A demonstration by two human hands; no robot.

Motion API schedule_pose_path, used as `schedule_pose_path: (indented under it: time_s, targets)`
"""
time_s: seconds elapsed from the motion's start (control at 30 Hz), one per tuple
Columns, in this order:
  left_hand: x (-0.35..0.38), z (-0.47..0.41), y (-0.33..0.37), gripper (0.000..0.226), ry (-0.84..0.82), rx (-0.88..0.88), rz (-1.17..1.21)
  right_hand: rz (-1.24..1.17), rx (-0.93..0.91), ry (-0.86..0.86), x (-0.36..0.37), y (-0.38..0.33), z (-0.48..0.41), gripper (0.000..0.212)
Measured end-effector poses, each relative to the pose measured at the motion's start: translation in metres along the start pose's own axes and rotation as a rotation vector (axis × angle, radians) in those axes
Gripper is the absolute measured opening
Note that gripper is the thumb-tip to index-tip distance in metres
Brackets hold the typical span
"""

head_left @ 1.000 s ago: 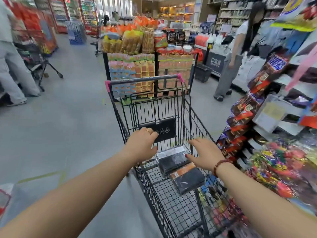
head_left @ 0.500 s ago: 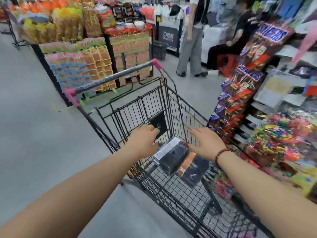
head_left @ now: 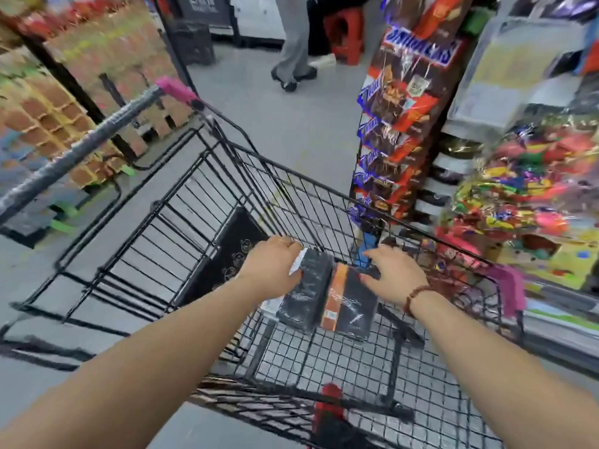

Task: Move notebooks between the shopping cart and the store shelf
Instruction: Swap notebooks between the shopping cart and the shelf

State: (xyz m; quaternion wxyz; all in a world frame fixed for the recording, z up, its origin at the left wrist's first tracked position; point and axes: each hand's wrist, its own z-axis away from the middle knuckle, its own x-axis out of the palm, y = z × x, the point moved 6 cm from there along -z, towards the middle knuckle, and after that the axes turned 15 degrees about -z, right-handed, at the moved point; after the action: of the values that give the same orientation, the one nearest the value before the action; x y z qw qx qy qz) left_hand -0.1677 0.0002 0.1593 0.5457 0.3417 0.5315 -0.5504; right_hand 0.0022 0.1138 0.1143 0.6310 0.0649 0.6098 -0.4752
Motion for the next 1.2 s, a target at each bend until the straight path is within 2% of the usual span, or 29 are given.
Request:
schedule_pose_path:
  time_s: [0.07,0.17,0.2,0.33,0.47,0.63,0.73,0.8,0.97,1.07,1.2]
  targets:
    - [0.019,-0.02,0.005,0.043,-0.044,0.016,0.022,-0.061,0.066,-0.025,0.017,0.019,-0.01,0.044]
    - [0.053,-0.04,0.015,0.043,-0.133,0.045,0.069,-0.157,0.164,-0.061,0.043,0.04,-0.018,0.02]
    - [0.065,-0.043,0.019,0.042,-0.168,0.052,0.086,-0.178,0.193,-0.072,0.052,0.046,-0.019,0.018]
    - [0.116,-0.055,0.031,0.046,-0.269,0.125,0.06,-0.239,0.316,-0.08,0.09,0.066,-0.026,0.055]
    - [0.161,-0.072,0.037,0.06,-0.306,0.154,0.087,-0.282,0.42,-0.022,0.132,0.087,-0.031,0.061]
    - [0.203,-0.09,0.031,0.062,-0.307,0.032,0.262,-0.426,0.609,0.161,0.169,0.104,-0.031,0.076]
    - [0.221,-0.094,0.03,0.059,-0.282,0.031,0.357,-0.583,0.7,0.265,0.195,0.113,-0.032,0.087]
    - [0.233,-0.093,0.027,0.055,-0.265,0.009,0.417,-0.624,0.761,0.35,0.202,0.116,-0.032,0.083]
    - [0.249,-0.097,0.022,0.048,-0.182,-0.041,0.532,-0.625,0.828,0.429,0.214,0.124,-0.033,0.076]
    - [0.252,-0.102,0.021,0.043,-0.131,-0.042,0.542,-0.65,0.827,0.407,0.218,0.131,-0.035,0.071]
    - [0.252,-0.108,0.023,0.04,-0.093,-0.036,0.53,-0.774,0.83,0.405,0.214,0.144,-0.032,0.049]
